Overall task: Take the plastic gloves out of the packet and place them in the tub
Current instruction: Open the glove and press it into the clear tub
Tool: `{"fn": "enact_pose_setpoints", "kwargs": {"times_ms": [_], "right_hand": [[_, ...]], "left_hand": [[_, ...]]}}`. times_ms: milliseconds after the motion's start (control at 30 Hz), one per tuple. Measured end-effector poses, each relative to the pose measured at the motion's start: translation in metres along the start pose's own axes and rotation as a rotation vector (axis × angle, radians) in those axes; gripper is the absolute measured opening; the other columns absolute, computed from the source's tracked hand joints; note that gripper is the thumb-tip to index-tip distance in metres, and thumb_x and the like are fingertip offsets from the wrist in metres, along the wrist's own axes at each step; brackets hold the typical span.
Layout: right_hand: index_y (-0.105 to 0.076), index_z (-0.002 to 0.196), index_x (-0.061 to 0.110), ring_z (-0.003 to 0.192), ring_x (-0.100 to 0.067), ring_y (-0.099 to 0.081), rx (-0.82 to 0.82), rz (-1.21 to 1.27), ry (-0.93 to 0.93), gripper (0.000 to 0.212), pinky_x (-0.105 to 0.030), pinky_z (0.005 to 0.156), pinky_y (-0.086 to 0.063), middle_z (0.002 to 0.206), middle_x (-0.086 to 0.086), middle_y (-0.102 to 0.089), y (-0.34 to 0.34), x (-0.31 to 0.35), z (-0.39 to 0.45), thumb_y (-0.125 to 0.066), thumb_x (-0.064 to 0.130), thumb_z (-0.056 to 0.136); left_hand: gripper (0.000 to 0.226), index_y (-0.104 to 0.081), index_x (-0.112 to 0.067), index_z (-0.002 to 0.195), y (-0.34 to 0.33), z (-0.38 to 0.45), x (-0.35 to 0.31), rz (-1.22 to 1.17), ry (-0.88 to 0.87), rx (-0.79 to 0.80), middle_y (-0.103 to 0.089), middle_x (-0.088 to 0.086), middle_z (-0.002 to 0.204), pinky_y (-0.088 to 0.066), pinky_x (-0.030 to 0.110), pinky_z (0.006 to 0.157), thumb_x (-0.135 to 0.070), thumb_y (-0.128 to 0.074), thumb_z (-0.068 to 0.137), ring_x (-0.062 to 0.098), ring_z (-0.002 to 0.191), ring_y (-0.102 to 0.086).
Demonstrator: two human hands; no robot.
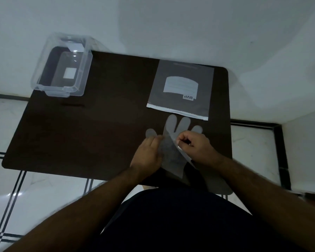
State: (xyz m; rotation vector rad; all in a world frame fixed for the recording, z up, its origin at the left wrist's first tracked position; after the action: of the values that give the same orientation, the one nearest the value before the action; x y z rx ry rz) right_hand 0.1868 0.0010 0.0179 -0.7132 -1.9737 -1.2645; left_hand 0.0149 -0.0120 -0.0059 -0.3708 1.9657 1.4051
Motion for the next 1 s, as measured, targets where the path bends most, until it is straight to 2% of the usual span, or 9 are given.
{"fn": "enact_pose_setpoints", "kwargs": {"times_ms": [100,167,233,367,500,600,733,867,1000], "right_hand": [[-0.073,0.1,0.024,0.089,-0.004,-0.067,0.061,-0.073,0.029,0.005,-0.023,0.079,-0.057,0.094,0.01,-0.071,0.02,0.019,0.002,-0.07,0.02,0.1],[-0.075,0.102,0.023,0.087,-0.004,-0.068,0.079,-0.134,0.051,0.005,-0.023,0.079,-0.056,0.094,0.01,-0.071,0.037,0.038,0.004,-0.071,0.02,0.099],[-0.076,0.102,0.024,0.086,-0.002,-0.069,0.095,-0.156,0.061,0.005,-0.02,0.075,-0.056,0.093,0.01,-0.072,0.058,0.058,0.003,-0.073,0.022,0.099],[-0.078,0.1,0.026,0.082,-0.002,-0.071,0.007,-0.152,0.116,0.006,-0.02,0.071,-0.059,0.088,0.011,-0.074,0.102,0.089,-0.001,-0.078,0.029,0.095],[-0.072,0.105,0.033,0.091,0.0,-0.066,-0.156,-0.044,0.117,0.048,-0.014,0.072,-0.055,0.099,0.015,-0.071,0.143,0.099,-0.004,-0.083,0.067,0.072],[-0.072,0.108,0.031,0.092,-0.002,-0.068,-0.076,-0.078,0.095,0.044,-0.013,0.069,-0.054,0.103,0.012,-0.072,0.152,0.101,-0.001,-0.094,0.045,0.073],[-0.077,0.1,0.022,0.085,-0.001,-0.074,-0.05,-0.071,0.151,0.021,-0.022,0.076,-0.063,0.093,0.008,-0.077,0.162,0.113,0.01,-0.089,0.016,0.084],[-0.08,0.099,0.02,0.082,0.0,-0.075,-0.054,-0.054,0.214,0.017,-0.018,0.076,-0.059,0.089,0.01,-0.079,0.164,0.134,0.029,-0.088,0.014,0.086],[-0.082,0.097,0.02,0.084,-0.004,-0.077,-0.036,-0.083,0.265,0.014,-0.03,0.083,-0.063,0.09,0.008,-0.081,0.15,0.16,0.057,-0.089,0.02,0.085]], "left_hand": [[0.095,-0.031,-0.025,0.163,0.02,0.019,-0.032,-0.187,-0.099,-0.051,-0.048,-0.002,0.157,-0.038,0.027,0.118,-0.028,-0.087,0.086,-0.003,0.139,-0.037],[0.099,-0.033,-0.031,0.16,0.025,0.039,-0.049,-0.274,-0.11,0.036,-0.053,-0.005,0.154,-0.045,0.032,0.116,-0.028,-0.092,0.081,0.003,0.142,-0.045],[0.086,-0.044,-0.028,0.152,0.033,0.054,-0.064,-0.336,-0.137,0.077,-0.067,-0.005,0.136,-0.056,0.039,0.104,-0.024,-0.091,0.08,0.009,0.126,-0.063],[0.058,-0.057,-0.017,0.137,0.062,0.075,-0.083,-0.566,-0.113,0.056,-0.078,0.01,0.103,-0.062,0.033,0.072,-0.007,-0.086,0.088,0.02,0.092,-0.077],[0.038,-0.07,-0.007,0.117,0.089,0.083,-0.092,-0.834,-0.083,0.047,-0.077,0.01,0.096,-0.062,0.034,0.082,0.012,-0.08,0.086,0.02,0.088,-0.075],[0.032,-0.073,-0.003,0.108,0.109,0.082,-0.098,-0.904,-0.078,0.027,-0.078,0.009,0.095,-0.062,0.03,0.08,0.02,-0.073,0.086,0.018,0.087,-0.076],[0.034,-0.068,0.011,0.12,0.135,0.077,-0.087,-0.871,-0.017,-0.048,-0.075,0.023,0.109,-0.062,0.033,0.087,0.017,-0.075,0.087,0.025,0.097,-0.075],[0.029,-0.074,0.005,0.117,0.156,0.067,-0.066,-0.804,0.063,-0.102,-0.08,0.017,0.104,-0.061,0.03,0.084,0.006,-0.08,0.089,0.022,0.095,-0.076],[0.017,-0.079,0.002,0.109,0.185,0.061,-0.041,-0.76,0.11,-0.173,-0.081,0.012,0.096,-0.06,0.025,0.078,-0.003,-0.079,0.093,0.017,0.087,-0.076]]}}
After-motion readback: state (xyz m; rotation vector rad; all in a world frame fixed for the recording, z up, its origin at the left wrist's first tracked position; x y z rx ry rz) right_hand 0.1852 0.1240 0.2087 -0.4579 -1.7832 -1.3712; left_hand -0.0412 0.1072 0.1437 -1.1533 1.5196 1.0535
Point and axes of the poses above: each hand's wrist, its own z-axis towards the middle knuckle, its own y-axis out of the back of the hand, x = y × z, the point moved 10 cm from there along z, towards the middle knuckle
